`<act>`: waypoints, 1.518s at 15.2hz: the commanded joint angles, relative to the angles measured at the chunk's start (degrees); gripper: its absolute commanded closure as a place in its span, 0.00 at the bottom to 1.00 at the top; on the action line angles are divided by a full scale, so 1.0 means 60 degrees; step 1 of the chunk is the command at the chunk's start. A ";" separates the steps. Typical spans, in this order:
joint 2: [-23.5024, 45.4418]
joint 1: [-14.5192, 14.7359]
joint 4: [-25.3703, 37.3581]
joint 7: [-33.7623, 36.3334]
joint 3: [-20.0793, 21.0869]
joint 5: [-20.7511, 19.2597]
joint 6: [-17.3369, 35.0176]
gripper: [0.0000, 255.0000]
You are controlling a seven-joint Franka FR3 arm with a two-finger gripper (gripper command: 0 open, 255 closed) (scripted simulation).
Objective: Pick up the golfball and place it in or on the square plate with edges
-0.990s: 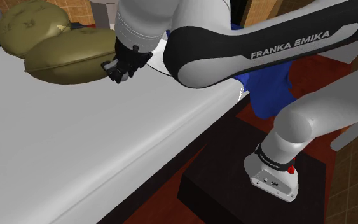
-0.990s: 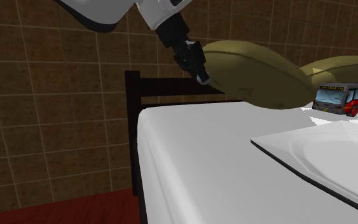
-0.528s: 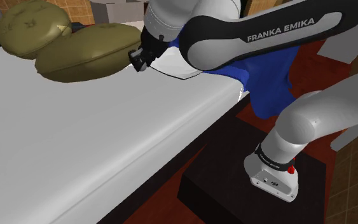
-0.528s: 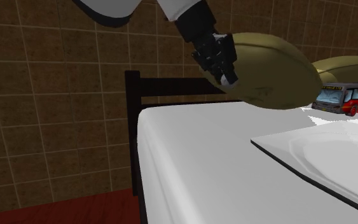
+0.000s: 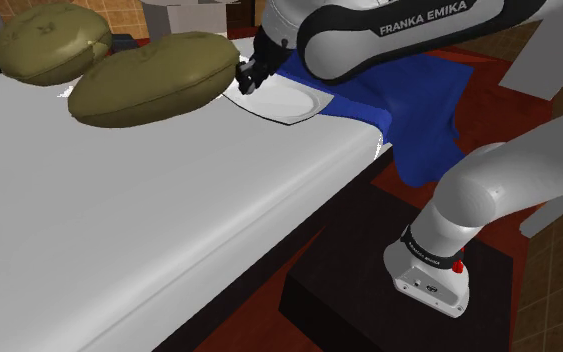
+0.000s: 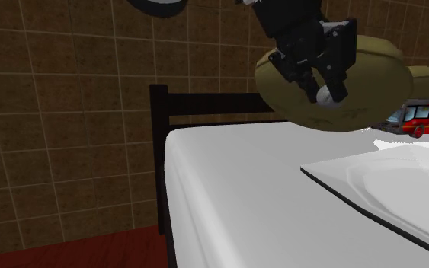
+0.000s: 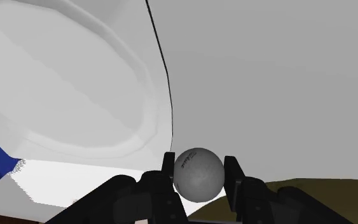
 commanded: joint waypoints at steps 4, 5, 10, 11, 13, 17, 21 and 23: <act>0.0310 -0.0093 -0.0062 -0.1410 -0.1198 0.0129 0.0377 1.00; 0.0392 -0.0113 -0.0042 -0.1691 -0.1432 0.0162 0.0437 1.00; 0.0922 -0.0194 0.0234 -0.3113 -0.2588 0.0381 0.0672 1.00; 0.1049 -0.0207 0.0324 -0.3404 -0.2813 0.0444 0.0704 1.00; 0.1293 -0.0217 0.0513 -0.3924 -0.3216 0.0567 0.0746 1.00; 0.1492 -0.0231 0.0157 -0.3902 -0.3178 0.0550 0.1301 1.00; 0.1732 -0.0251 -0.0168 -0.3869 -0.3136 0.0520 0.1865 1.00; 0.1867 -0.0266 -0.0319 -0.3848 -0.3112 0.0498 0.2151 1.00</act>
